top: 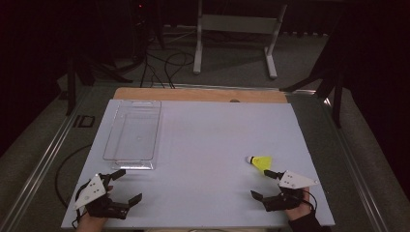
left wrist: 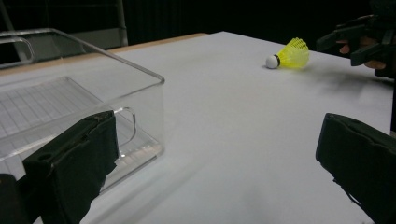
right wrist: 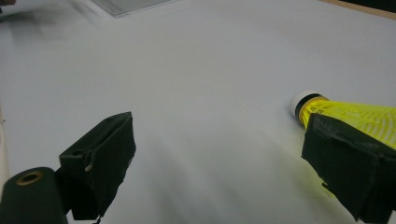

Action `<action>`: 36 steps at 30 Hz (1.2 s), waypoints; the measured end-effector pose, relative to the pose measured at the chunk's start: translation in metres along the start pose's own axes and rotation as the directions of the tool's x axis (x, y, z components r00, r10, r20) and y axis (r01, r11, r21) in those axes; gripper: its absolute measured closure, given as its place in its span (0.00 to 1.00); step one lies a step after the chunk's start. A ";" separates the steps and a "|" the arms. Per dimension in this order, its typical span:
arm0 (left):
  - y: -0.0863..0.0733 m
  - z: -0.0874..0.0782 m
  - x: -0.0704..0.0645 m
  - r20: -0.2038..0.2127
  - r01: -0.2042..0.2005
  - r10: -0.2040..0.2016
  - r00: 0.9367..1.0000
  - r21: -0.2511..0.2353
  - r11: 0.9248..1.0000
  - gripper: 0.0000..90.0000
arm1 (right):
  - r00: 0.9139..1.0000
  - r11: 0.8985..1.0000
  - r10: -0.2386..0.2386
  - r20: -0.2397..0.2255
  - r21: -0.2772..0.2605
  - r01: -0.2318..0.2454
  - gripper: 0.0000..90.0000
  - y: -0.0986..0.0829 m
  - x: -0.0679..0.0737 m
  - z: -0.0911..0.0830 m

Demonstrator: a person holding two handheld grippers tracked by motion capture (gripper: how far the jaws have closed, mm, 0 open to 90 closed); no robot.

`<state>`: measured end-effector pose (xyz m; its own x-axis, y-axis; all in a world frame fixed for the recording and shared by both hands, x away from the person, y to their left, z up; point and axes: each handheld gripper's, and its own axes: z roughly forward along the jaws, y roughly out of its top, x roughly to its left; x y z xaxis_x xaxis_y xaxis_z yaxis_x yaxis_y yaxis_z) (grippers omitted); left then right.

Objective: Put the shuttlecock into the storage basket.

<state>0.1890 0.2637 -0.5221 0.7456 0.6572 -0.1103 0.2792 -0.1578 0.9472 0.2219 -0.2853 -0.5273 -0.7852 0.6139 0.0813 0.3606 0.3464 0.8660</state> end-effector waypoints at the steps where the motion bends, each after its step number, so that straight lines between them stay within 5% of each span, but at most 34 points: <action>1: 0.000 0.000 0.000 -0.003 0.003 -0.003 1.000 -0.002 1.000 0.00 | 1.000 1.000 -0.001 -0.001 0.001 0.001 0.10 0.000 0.000 0.000; 20: 0.001 -0.001 -0.002 -0.023 -0.025 0.025 0.999 -0.013 1.000 0.00 | 0.999 0.997 -0.033 -0.038 0.070 0.036 0.10 0.007 0.006 0.001; 28: 0.001 -0.002 -0.002 -0.024 -0.026 0.026 0.999 -0.016 1.000 0.00 | 0.998 0.994 -0.011 -0.068 0.105 0.019 0.10 0.009 0.006 0.002; 36: 0.001 -0.002 -0.002 -0.020 -0.023 0.023 1.000 -0.012 1.000 0.00 | 0.999 0.995 -0.019 -0.047 0.097 0.024 0.10 0.014 0.007 -0.003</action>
<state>0.1867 0.2633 -0.5205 0.7393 0.6683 -0.0824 0.2544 -0.1639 0.9531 0.2197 -0.2783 -0.5130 -0.8147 0.5733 0.0874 0.3889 0.4283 0.8157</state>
